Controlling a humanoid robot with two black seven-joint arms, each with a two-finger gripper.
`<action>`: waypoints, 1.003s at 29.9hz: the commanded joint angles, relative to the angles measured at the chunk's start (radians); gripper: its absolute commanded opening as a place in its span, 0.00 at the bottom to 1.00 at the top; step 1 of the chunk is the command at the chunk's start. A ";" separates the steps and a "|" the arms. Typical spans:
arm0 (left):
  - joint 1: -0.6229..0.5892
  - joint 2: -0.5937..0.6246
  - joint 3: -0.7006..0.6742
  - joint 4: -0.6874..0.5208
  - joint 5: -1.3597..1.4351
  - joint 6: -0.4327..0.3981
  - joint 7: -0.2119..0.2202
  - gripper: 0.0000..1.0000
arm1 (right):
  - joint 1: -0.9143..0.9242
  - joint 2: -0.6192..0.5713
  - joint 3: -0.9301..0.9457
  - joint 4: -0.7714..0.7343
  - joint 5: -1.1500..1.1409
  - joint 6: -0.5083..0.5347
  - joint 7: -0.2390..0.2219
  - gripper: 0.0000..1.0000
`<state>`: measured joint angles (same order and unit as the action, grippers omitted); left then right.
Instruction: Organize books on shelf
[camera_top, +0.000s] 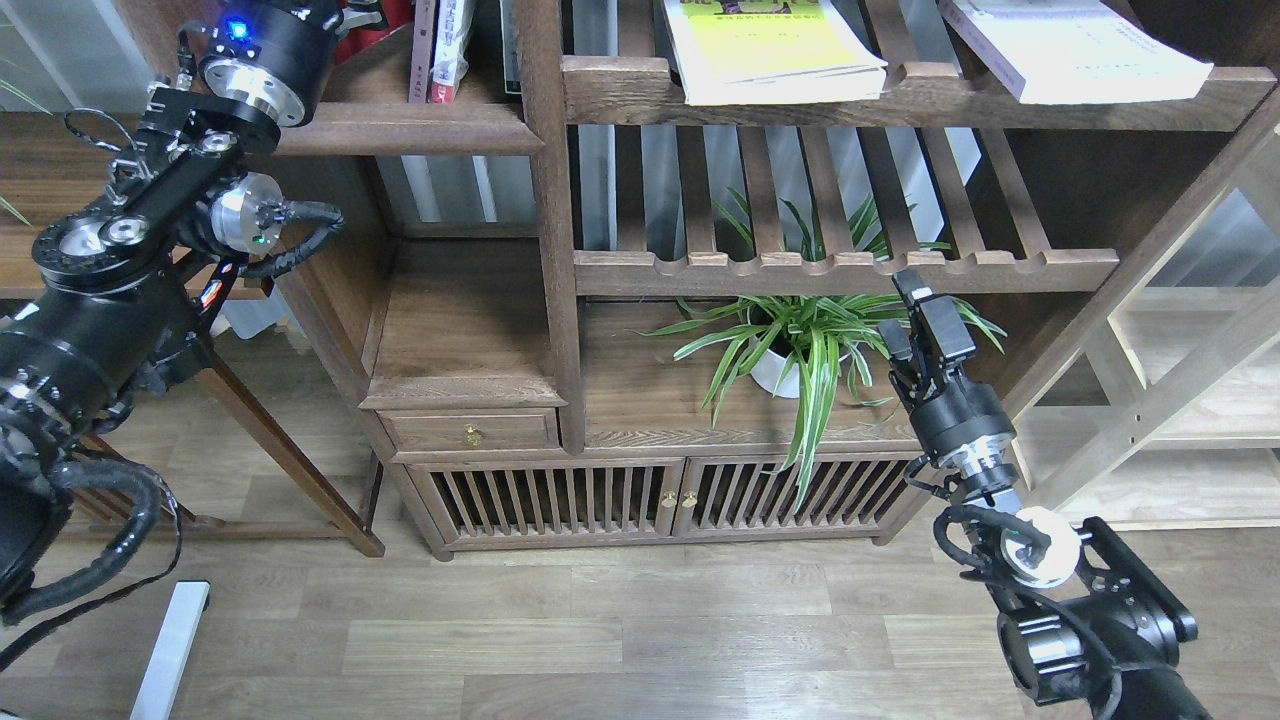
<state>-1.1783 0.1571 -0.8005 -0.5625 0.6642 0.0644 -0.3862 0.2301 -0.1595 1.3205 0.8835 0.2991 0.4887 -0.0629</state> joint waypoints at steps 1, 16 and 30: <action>0.000 -0.004 0.004 0.016 0.000 0.000 -0.010 0.18 | 0.000 -0.002 0.000 0.000 0.000 0.000 0.000 0.98; -0.001 -0.028 0.098 0.066 -0.104 0.000 -0.033 0.21 | 0.000 0.000 0.000 0.000 0.000 0.000 0.000 0.98; -0.006 -0.073 0.109 0.127 -0.115 0.000 -0.103 0.16 | 0.000 -0.002 0.000 0.002 0.000 0.000 0.000 0.98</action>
<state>-1.1838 0.0914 -0.6949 -0.4415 0.5491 0.0645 -0.4809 0.2301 -0.1611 1.3208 0.8835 0.2991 0.4887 -0.0629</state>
